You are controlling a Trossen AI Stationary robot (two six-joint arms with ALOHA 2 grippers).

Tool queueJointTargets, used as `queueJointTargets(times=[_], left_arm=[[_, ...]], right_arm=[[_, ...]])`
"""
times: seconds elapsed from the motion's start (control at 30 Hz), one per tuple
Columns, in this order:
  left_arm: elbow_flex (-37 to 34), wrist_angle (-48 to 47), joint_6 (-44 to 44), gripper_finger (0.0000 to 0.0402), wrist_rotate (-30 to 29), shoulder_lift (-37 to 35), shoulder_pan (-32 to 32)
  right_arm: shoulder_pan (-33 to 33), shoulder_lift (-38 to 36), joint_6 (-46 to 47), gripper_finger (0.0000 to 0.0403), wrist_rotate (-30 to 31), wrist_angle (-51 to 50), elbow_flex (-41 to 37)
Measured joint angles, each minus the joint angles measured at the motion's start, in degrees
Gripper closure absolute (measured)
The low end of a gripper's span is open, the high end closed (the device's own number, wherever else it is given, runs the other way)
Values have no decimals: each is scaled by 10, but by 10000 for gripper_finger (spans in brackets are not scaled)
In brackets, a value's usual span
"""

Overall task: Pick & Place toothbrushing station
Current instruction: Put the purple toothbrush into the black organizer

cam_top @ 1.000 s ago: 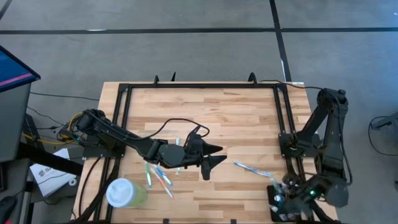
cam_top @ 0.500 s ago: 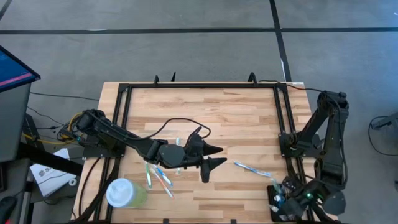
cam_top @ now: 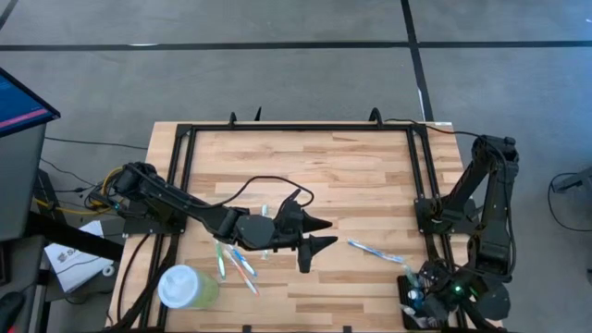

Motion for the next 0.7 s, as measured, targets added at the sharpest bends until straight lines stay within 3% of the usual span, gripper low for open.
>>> queueJointTargets(times=[0.47, 0.7], left_arm=[[0, -3, 0, 189, 0, 0, 0], [0, -4, 0, 189, 0, 0, 2]], right_arm=[[0, -7, -15, 403, -4, 0, 0], [0, -39, -97, 403, 80, -4, 21]])
